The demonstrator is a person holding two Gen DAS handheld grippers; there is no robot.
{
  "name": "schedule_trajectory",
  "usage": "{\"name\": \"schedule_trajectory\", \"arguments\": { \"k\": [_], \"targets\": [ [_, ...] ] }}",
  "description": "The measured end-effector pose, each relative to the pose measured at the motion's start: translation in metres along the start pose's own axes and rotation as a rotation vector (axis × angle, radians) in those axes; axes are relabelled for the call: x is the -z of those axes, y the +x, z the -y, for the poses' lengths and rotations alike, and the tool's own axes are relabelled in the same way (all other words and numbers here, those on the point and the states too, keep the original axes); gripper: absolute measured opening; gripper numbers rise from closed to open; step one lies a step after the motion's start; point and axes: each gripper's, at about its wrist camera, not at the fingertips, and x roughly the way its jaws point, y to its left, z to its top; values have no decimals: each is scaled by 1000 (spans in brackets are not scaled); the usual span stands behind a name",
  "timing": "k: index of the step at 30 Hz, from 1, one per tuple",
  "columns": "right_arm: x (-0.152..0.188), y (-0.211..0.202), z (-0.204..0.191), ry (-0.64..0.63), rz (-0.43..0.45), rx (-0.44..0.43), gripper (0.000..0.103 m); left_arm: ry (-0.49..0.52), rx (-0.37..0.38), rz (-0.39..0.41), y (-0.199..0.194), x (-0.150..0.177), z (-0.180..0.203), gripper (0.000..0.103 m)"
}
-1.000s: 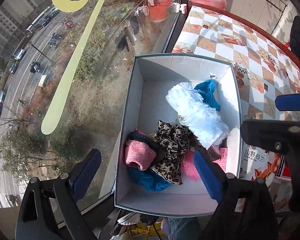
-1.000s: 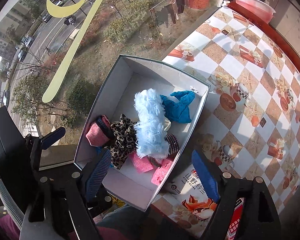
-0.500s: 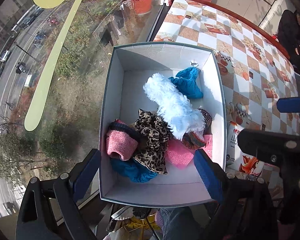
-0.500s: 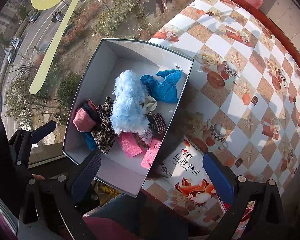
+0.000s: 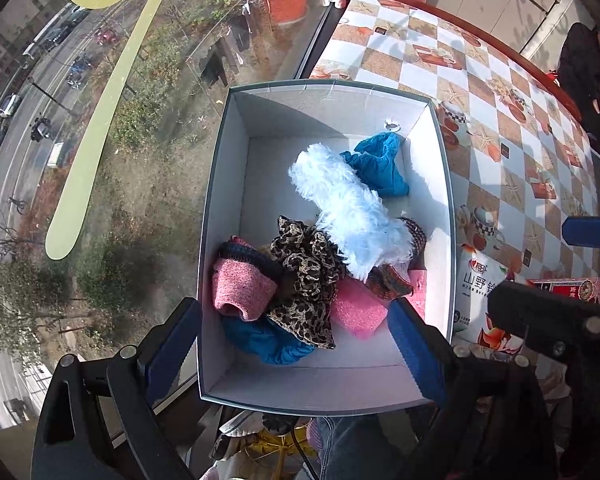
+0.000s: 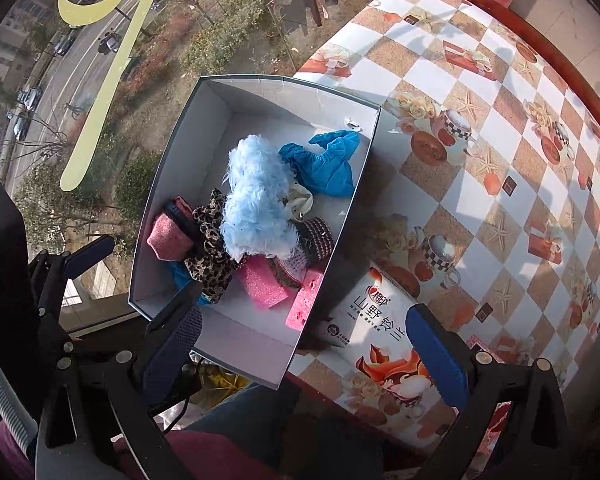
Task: Organize soft objects
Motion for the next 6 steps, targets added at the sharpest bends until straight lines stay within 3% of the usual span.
{"name": "schedule_trajectory", "arguments": {
  "k": [3,6],
  "targets": [
    [1,0,1,7,1,-1,103,-16,36,24,-2,0,-3,97],
    [2,0,3,14,2,-4,103,-45,143,71,-11,1,-9,98]
  ]
}}
